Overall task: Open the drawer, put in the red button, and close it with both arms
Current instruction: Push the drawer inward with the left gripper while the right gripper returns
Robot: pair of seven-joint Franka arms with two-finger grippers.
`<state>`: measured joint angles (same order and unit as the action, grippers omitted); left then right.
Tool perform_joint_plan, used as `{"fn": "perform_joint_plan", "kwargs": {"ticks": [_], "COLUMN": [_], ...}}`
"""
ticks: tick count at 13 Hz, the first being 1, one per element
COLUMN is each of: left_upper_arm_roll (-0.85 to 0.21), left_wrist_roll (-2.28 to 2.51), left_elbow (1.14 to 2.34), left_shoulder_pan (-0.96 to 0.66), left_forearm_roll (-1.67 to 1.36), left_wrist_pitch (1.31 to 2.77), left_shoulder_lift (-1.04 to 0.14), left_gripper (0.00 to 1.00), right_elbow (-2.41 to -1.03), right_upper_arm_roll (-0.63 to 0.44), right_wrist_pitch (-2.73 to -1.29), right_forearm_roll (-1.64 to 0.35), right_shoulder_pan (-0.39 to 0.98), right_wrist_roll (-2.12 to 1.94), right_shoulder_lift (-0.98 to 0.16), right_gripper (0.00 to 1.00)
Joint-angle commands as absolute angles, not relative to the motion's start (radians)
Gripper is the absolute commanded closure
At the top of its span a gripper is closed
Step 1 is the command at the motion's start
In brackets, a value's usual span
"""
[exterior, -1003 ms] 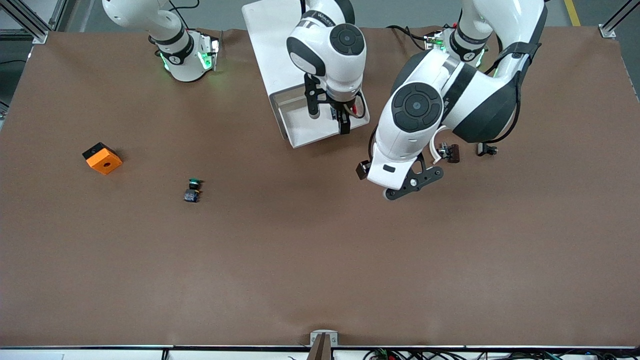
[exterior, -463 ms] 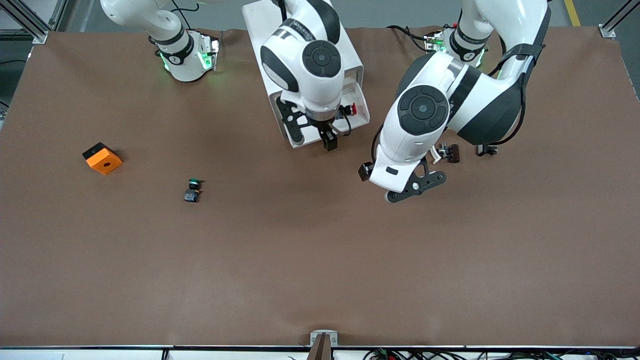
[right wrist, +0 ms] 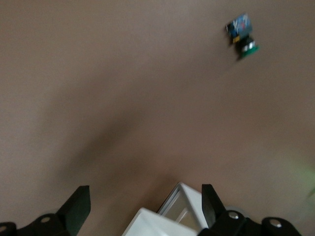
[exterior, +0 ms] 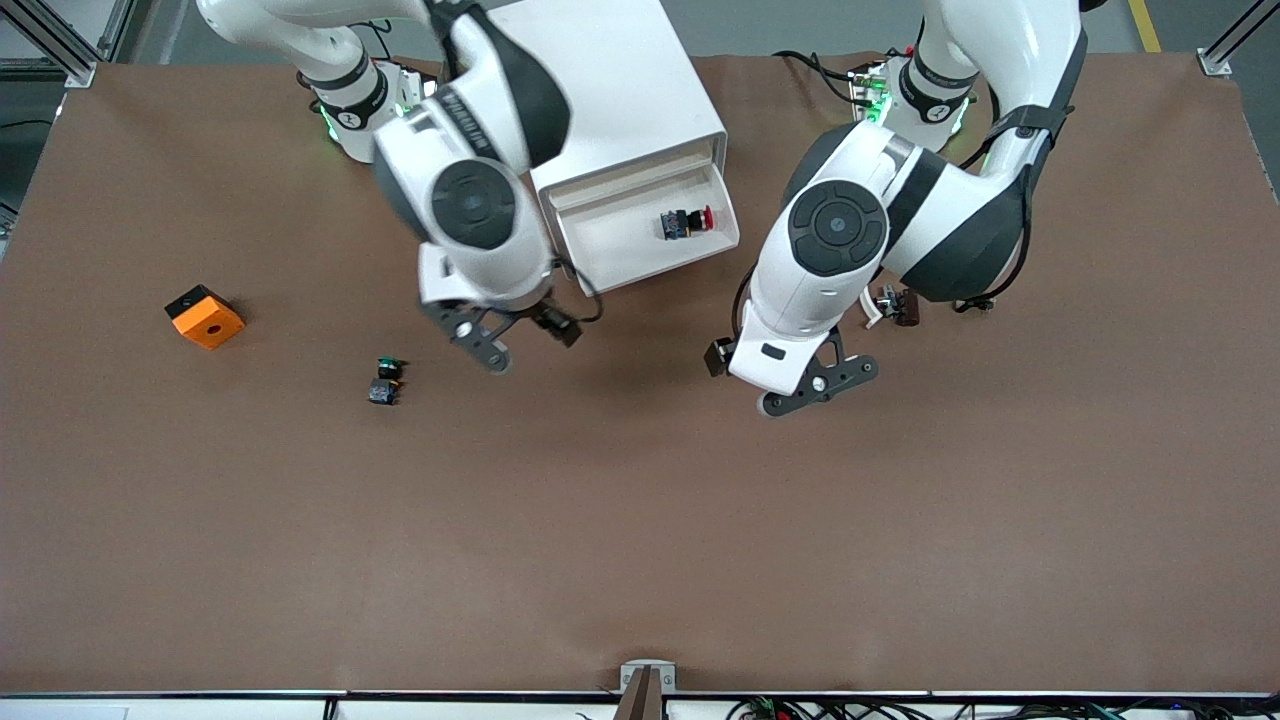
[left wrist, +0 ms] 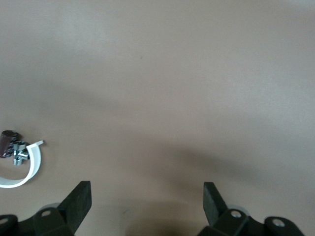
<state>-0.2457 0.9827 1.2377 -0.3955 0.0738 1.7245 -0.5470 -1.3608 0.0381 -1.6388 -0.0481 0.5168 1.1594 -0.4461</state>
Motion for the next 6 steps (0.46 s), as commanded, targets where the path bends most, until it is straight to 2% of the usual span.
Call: {"fn": "perform_joint_plan", "kwargs": {"ticks": [1, 6], "left_upper_arm_roll": [-0.253, -0.253], "left_wrist_roll": [0.971, 0.991], "left_elbow": [1.27, 1.368], "left_shoulder_pan": [-0.402, -0.445], "left_forearm_roll": [0.084, 0.08], "left_wrist_pitch": [1.797, 1.902], "left_shoulder_lift": [-0.552, -0.548], "left_gripper": [0.0, 0.0], "right_elbow": [-1.368, -1.373], "right_upper_arm_roll": [0.054, 0.054], "right_wrist_pitch": [-1.647, -1.75], "right_forearm_roll": [0.01, 0.029], "right_shoulder_pan": [0.428, 0.226], "right_wrist_roll": [0.943, 0.466], "right_shoulder_lift": [-0.439, -0.469], "right_gripper": [0.0, 0.0]}}
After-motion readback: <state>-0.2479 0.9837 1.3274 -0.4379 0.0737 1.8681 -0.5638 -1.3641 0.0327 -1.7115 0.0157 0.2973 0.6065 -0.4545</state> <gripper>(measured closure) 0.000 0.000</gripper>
